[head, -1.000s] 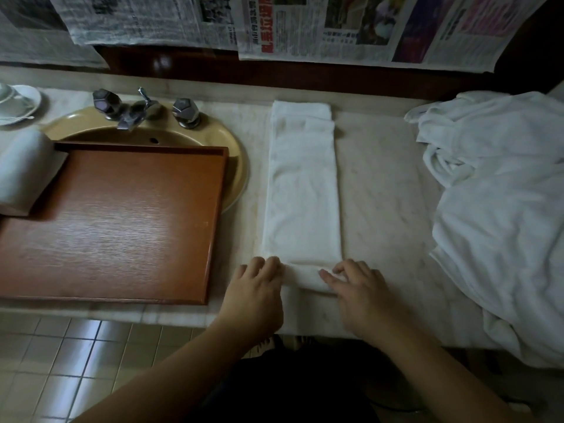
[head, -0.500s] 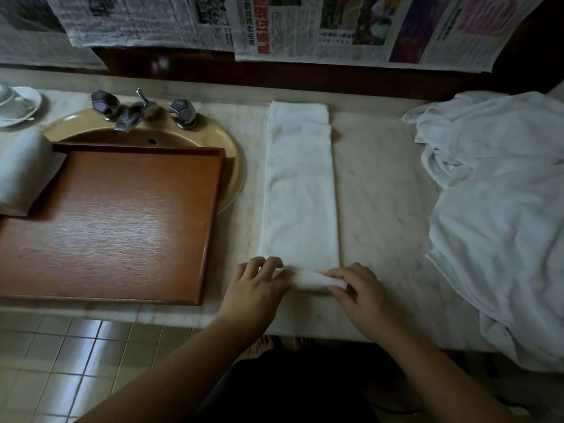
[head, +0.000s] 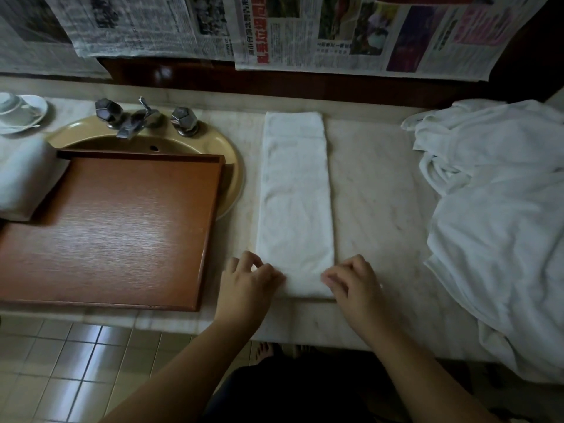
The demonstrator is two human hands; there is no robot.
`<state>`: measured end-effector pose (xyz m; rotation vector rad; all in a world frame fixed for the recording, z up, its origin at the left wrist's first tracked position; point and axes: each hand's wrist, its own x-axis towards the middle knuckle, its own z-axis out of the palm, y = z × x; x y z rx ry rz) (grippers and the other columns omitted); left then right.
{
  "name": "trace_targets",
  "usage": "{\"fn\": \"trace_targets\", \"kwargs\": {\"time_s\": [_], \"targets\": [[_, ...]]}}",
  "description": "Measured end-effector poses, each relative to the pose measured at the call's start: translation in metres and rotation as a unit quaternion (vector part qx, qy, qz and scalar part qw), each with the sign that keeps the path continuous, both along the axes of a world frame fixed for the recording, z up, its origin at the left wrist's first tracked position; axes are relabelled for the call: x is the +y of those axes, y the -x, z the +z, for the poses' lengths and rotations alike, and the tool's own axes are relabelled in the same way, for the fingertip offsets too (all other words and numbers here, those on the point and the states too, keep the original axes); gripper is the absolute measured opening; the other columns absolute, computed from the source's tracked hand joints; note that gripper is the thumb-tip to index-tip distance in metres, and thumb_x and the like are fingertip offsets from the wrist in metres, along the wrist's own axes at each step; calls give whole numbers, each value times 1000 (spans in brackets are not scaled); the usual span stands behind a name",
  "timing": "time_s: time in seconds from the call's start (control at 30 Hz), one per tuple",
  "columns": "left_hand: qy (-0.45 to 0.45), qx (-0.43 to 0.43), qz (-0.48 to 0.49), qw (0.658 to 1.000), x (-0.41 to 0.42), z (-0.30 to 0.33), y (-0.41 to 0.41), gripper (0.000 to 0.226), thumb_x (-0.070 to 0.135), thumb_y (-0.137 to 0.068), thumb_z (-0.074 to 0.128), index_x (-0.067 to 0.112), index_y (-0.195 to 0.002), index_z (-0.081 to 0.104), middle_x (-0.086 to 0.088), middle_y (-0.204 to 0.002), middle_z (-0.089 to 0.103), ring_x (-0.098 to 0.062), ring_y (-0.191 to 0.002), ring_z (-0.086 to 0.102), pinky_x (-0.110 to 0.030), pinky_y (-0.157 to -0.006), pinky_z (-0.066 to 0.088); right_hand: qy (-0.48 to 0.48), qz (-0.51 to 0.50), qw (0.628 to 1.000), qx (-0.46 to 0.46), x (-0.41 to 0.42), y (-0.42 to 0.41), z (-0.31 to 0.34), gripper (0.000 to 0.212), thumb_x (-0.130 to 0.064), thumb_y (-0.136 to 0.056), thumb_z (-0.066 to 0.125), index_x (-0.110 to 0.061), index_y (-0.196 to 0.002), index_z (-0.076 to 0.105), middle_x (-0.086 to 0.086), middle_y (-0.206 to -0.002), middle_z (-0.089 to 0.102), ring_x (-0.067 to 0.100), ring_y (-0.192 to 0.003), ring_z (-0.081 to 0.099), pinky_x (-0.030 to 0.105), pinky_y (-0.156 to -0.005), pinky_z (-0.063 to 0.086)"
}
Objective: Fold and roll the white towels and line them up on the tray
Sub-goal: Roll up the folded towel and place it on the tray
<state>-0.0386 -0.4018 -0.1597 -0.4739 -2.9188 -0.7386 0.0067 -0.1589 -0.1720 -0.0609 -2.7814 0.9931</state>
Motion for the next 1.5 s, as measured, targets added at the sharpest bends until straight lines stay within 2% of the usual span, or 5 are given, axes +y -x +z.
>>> {"fn": "trace_targets", "kwargs": {"time_s": [0.3,0.5,0.73,1.0,1.5], "targets": [[90,63,-131,985,-30,-13,-26,42,43,-101,53,27,-137,66,5,-127,60,-23,-103,59,-35,-76,43,-137,152,975,81,27,-30,-15,39,-36,-94,71,-24,-132,71,-3,-117,65,19,-94,62,34,-80,52],[-54,-120,-4,991,-18,-4,-15,36,50,-102,57,40,-135,65,17,-124,63,-7,-102,47,-27,-86,43,65,60,993,-82,17,-19,-10,39,-47,-99,54,-31,-132,69,-15,-114,56,5,-105,59,23,-96,47],[-292,-278,215,890,6,16,-1,21,46,-89,79,34,-98,64,4,-88,68,-17,-83,67,-38,-70,56,122,-58,966,-219,7,13,-12,17,-56,-93,53,-44,-100,63,-3,-102,67,20,-99,65,40,-91,52],[29,55,12,998,-4,3,-4,33,46,-101,64,20,-115,78,-4,-118,60,-29,-99,52,-41,-71,52,-11,68,997,43,14,0,0,25,-33,-99,63,-19,-112,79,0,-122,66,17,-105,66,32,-95,53],[120,-116,-84,982,-30,17,25,42,50,-101,55,28,-136,62,6,-123,60,-24,-106,53,-45,-86,53,-56,140,984,-94,39,19,4,45,-54,-96,60,-31,-135,66,-15,-112,55,9,-103,54,31,-89,48]]}}
